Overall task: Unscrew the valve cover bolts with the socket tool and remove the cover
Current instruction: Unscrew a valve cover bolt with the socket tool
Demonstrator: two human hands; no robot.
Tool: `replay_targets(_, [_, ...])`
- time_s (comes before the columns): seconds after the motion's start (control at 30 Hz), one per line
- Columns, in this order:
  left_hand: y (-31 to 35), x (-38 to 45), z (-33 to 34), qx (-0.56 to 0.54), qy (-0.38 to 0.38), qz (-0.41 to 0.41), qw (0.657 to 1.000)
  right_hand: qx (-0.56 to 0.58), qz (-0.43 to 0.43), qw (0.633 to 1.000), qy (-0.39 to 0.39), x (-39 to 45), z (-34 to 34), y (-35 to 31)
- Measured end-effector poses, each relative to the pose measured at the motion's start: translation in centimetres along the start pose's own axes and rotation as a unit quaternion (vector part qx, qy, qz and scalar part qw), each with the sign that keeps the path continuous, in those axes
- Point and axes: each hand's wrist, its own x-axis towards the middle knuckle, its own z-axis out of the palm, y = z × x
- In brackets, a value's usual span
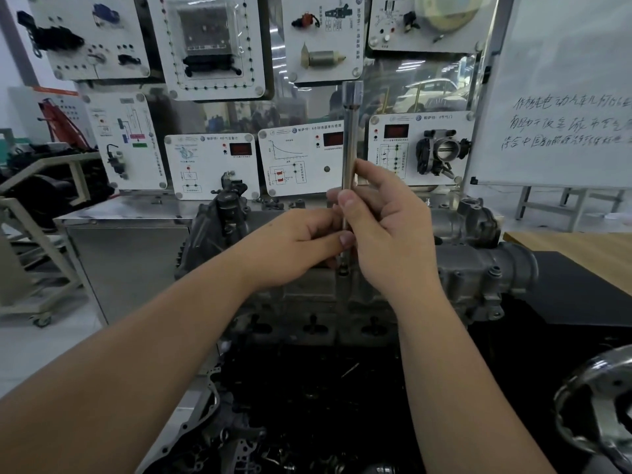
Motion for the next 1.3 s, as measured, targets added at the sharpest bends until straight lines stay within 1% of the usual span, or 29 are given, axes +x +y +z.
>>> replay_targets(0.13, [-0.2, 0.1, 0.0, -0.009, -0.003, 0.003, 1.000, -0.005, -0.011, 1.000, -0.002, 0.0, 0.5, -0.1])
replay_targets(0.3, [0.2, 0.0, 0.1, -0.004, 0.012, 0.023, 1.000, -0.076, -0.033, 0.994, 0.066, -0.1, 0.9, 0.5])
replay_targets(0.4, [0.3, 0.0, -0.1, -0.023, 0.000, 0.010, 1.000, -0.104, -0.031, 0.993, 0.041, -0.1, 0.8, 0.5])
replay_targets(0.5, [0.3, 0.0, -0.1, -0.039, -0.008, 0.004, 0.999, -0.065, -0.008, 0.998, 0.011, -0.1, 0.3, 0.5])
replay_targets(0.6, [0.3, 0.1, 0.1, -0.008, 0.006, 0.019, 1.000, -0.048, -0.010, 0.999, -0.007, 0.0, 0.1, 0.3])
replay_targets(0.7, [0.5, 0.0, 0.4, 0.026, 0.034, 0.035, 0.999, -0.074, -0.032, 0.996, 0.029, -0.1, 0.2, 0.0])
replay_targets(0.77, [0.4, 0.0, 0.6, 0.020, 0.044, 0.034, 0.998, -0.107, -0.046, 0.992, 0.055, -0.1, 0.2, 0.1])
replay_targets(0.87, [0.3, -0.1, 0.3, 0.007, 0.022, 0.023, 0.999, -0.135, -0.051, 0.989, 0.039, -0.2, 0.2, 0.0])
replay_targets(0.97, [0.6, -0.3, 0.0, 0.000, 0.007, 0.014, 1.000, -0.093, -0.041, 0.995, 0.024, -0.1, 0.2, -0.1])
replay_targets(1.03, [0.5, -0.3, 0.1, 0.012, 0.009, 0.019, 1.000, -0.056, -0.026, 0.998, 0.012, -0.1, 0.0, 0.0])
replay_targets(1.13, [0.5, -0.2, 0.2, 0.025, 0.029, 0.030, 0.999, -0.075, -0.034, 0.997, -0.011, 0.0, -0.1, -0.1])
replay_targets(1.2, [0.5, -0.3, 0.2, 0.032, 0.038, 0.026, 0.998, -0.085, -0.044, 0.995, -0.005, -0.1, 0.2, -0.4])
replay_targets(1.3, [0.6, -0.4, 0.2, 0.031, 0.034, 0.027, 0.999, -0.109, -0.051, 0.992, 0.038, -0.1, 0.5, -0.1])
